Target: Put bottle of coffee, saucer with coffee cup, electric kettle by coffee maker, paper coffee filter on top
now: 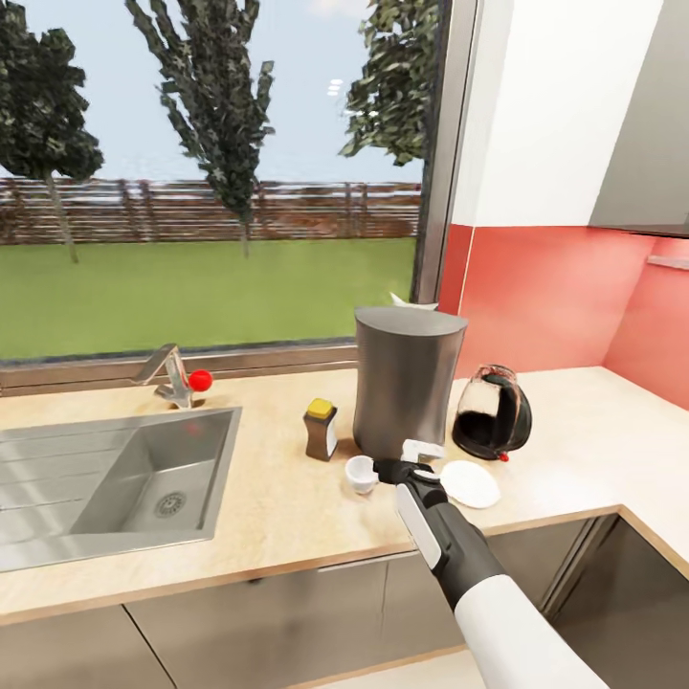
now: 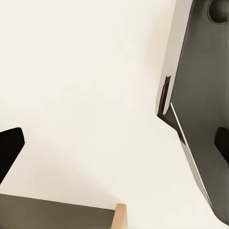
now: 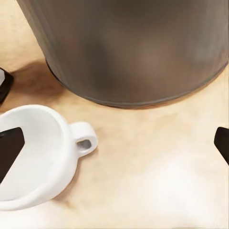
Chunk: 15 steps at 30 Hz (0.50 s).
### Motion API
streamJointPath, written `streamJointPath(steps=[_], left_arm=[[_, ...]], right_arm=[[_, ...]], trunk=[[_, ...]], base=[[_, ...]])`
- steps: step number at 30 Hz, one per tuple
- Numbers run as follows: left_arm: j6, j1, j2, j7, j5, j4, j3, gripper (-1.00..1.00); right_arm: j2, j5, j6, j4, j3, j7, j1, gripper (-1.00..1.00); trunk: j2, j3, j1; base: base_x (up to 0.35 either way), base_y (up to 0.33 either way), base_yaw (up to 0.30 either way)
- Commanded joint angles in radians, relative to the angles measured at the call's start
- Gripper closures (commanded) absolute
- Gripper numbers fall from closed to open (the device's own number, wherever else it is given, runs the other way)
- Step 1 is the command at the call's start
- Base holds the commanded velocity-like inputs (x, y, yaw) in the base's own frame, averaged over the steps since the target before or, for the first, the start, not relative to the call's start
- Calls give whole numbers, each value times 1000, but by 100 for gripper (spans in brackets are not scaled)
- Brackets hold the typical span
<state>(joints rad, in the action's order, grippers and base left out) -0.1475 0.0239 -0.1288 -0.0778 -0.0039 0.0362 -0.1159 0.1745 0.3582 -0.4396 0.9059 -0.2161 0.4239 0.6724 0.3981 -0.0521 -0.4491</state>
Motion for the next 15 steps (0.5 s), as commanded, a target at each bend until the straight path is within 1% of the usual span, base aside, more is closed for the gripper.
streamJointPath(steps=[1,5,8,9,12,15], left_arm=[[-6,-1,0,0,-1,2,-7,-100],[-6,0,0,0,-1,2,-7,-100],[-6,0,0,0,1,2,-7,-100],[-6,0,0,0,1,2,-7,-100],[-6,1,0,1,0,3,-7,-100],[-6,1,0,1,-1,3,-7,-100]], right_arm=[[0,14,-2,-5,-2,9,1,-100],[0,37,-2,-27,-2,9,1,-100],[0,54,-2,-44,-2,9,1,-100],[0,88,-2,-58,-2,9,1,-100],[0,89,-3,-60,-2,9,1,-100],[0,89,-2,-60,-2,9,1,-100]], trunk=[[2,-2,-1],[2,-2,-1],[2,-2,-1],[2,-2,-1],[2,-2,-1],[2,-2,-1]], base=[[71,189,0],[87,190,0],[23,40,0],[11,11,0],[65,4,0],[150,1,0]])
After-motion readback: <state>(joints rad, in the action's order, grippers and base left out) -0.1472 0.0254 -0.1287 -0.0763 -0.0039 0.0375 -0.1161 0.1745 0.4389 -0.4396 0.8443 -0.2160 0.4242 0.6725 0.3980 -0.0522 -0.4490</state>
